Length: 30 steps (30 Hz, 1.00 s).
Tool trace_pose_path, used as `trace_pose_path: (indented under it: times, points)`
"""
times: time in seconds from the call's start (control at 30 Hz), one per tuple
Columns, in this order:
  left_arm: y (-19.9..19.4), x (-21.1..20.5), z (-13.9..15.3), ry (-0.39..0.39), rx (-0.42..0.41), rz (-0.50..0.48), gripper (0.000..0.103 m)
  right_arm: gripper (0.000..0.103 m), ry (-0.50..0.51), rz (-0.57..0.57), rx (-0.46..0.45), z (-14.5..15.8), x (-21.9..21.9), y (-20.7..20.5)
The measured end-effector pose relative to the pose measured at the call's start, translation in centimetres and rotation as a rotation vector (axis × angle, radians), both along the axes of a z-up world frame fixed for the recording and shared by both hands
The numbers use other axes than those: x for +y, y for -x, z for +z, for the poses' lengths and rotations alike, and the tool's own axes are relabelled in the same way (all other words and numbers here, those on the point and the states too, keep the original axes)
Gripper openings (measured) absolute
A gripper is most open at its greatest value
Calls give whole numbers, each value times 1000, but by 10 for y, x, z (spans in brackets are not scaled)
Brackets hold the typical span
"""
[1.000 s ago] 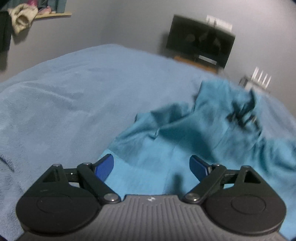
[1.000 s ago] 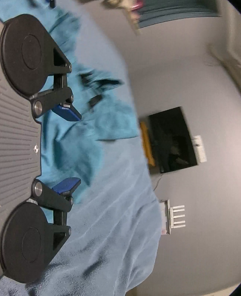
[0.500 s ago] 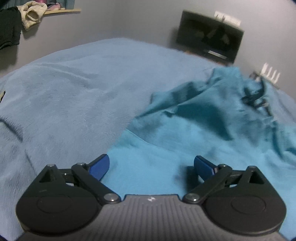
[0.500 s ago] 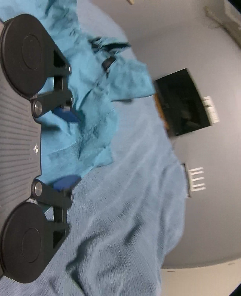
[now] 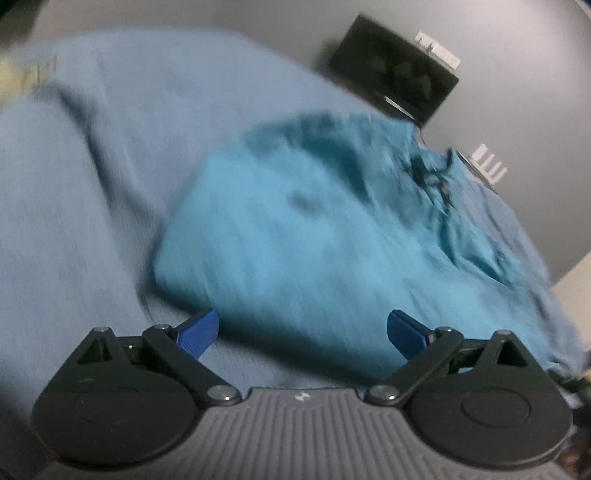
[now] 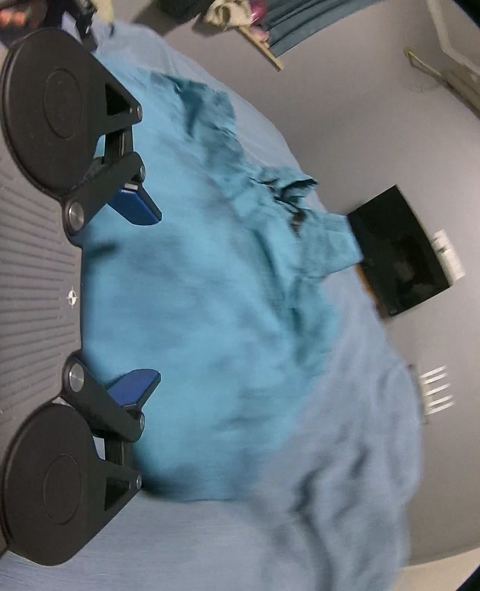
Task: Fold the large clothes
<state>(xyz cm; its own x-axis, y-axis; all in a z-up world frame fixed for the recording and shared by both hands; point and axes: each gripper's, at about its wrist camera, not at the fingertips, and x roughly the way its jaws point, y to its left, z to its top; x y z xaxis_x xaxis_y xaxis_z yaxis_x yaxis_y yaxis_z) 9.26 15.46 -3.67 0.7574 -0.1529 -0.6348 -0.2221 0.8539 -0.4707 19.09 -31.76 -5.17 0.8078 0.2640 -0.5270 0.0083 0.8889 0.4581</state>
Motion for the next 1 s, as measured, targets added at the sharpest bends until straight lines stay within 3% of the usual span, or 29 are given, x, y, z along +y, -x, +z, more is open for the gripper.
trace_pose_path:
  times: [0.23,0.43,0.6,0.83,0.93,1.0]
  points:
    - [-3,-10,-18,-9,13,-29,99,89,-102,-17,87,-32,-9,10]
    - [-16,3,-36,119,19,-23,101,93,-249,-67,118,-57,-28,-3]
    - [-22,15,-43,211,-24,50,101,99,-346,-95,101,-68,-38,-18]
    - [-35,31,-54,310,-64,162,101,99,-402,-129,55,-71,-47,-36]
    - [-44,36,-60,321,-59,194,101,95,-409,-154,58,-72,-52,-42]
    - [-50,38,-63,324,-62,218,101,87,-410,-171,54,-73,-54,-47]
